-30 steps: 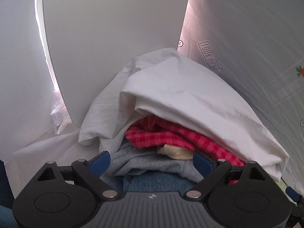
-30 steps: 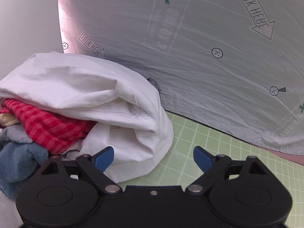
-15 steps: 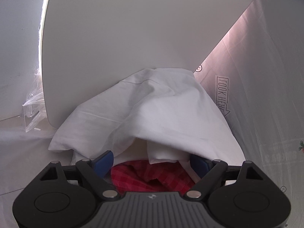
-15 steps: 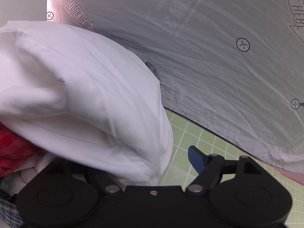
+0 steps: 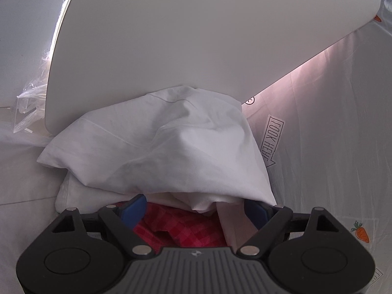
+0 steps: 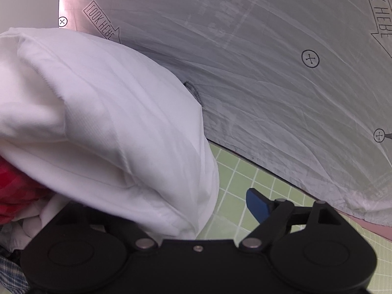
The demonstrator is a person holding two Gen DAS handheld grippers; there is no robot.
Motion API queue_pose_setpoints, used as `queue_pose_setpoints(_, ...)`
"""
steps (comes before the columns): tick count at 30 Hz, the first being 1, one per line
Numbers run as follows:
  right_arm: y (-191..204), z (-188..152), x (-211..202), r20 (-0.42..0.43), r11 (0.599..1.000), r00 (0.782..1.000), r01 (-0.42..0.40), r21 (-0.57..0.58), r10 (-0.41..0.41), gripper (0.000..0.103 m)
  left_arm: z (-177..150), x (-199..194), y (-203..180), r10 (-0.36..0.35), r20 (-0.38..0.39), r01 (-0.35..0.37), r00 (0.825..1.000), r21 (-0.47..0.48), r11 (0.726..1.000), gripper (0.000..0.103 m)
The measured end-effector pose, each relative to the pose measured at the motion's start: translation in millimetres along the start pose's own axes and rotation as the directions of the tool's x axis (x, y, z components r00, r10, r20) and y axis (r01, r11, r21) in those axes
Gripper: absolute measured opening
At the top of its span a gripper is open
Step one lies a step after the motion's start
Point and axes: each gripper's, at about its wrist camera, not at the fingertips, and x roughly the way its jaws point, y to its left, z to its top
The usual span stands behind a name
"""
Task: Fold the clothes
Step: 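Grasp the white shirt with the left gripper while the right gripper pushes into the pile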
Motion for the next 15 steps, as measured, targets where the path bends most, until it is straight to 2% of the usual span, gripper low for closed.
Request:
queue_pose_setpoints(3, 0.5, 0.4, -1.4, -0.004, 1.000, 1.000, 0.003, 0.007, -0.003, 0.084, -4.2, -1.3, 4.0, -0.027, -0.026, 0.027, 0.999, -0.027, 0.999, 0.087)
queue_pose_setpoints(5, 2.0, 0.3, -3.0, -0.005, 1.000, 1.000, 0.002, 0.006, -0.002, 0.083, -7.2, -1.3, 3.2, -0.042, -0.047, 0.042, 0.998, -0.011, 0.999, 0.088)
queue_pose_setpoints(8, 2.5, -1.0, -5.3, -0.005, 1.000, 1.000, 0.000, 0.007, 0.000, 0.081, -12.2, -0.9, -4.7, 0.048, -0.035, -0.045, 0.998, 0.083, 0.996, 0.088)
queue_pose_setpoints(9, 2.3, -1.5, -5.8, -0.005, 1.000, 1.000, 0.000, 0.009, 0.000, 0.081, -13.2, -2.0, -4.8, 0.047, -0.033, -0.045, 0.998, 0.083, 0.996, 0.088)
queue_pose_setpoints(12, 3.6, -2.0, -5.4, -0.007, 1.000, 1.000, 0.003, 0.005, -0.003, 0.080, -14.2, -6.7, -6.6, -0.003, -0.033, 0.005, 0.999, 0.070, 0.998, 0.088)
queue_pose_setpoints(15, 4.9, -2.5, -6.1, -0.005, 1.000, 1.000, 0.007, -0.008, -0.007, 0.080, -15.7, -13.2, -15.7, -0.038, -0.005, 0.039, 0.999, 0.117, 0.992, 0.088)
